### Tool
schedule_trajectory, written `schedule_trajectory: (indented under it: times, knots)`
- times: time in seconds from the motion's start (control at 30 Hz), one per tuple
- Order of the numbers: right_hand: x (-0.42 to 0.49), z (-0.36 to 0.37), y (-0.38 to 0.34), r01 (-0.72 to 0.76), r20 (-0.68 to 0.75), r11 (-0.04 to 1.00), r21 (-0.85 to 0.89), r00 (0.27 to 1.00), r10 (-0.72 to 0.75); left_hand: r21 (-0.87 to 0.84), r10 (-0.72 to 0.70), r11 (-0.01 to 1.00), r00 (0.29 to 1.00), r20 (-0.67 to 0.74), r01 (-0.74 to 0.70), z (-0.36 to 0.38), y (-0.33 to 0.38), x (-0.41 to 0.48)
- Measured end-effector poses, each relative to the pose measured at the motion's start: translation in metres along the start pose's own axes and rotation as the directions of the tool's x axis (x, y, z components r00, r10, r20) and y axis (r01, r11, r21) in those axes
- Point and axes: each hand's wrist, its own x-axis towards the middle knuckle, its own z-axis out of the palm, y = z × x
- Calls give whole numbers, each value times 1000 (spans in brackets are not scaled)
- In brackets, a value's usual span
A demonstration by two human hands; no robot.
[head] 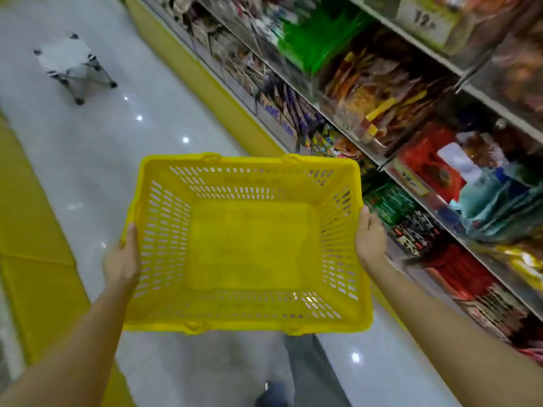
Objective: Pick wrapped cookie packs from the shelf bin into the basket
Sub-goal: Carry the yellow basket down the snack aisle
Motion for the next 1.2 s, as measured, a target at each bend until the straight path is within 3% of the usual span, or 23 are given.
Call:
schedule_trajectory:
  times: [0.2, 0.47, 0.6, 0.9, 1.2]
  knots:
    - [78, 62, -107, 108, 89, 994, -31, 991, -105, -51, -2, 999, 990, -141, -5, -26, 41, 73]
    - [140, 189, -255, 289, 174, 955, -64, 946, -274, -293, -210, 947, 944, -255, 132, -70, 55, 189]
    - [157, 265, -324, 334, 254, 939, -79, 918, -305, -391, -234, 914, 929, -286, 110, -99, 58, 258]
    - [196, 404, -459, 372, 286, 926, -69, 896, -338, -432, -228, 898, 931, -286, 87, -162, 99, 432]
    - [276, 537, -580, 388, 317, 922, -22, 877, -361, -399, -238, 912, 914, -328, 94, -179, 157, 601]
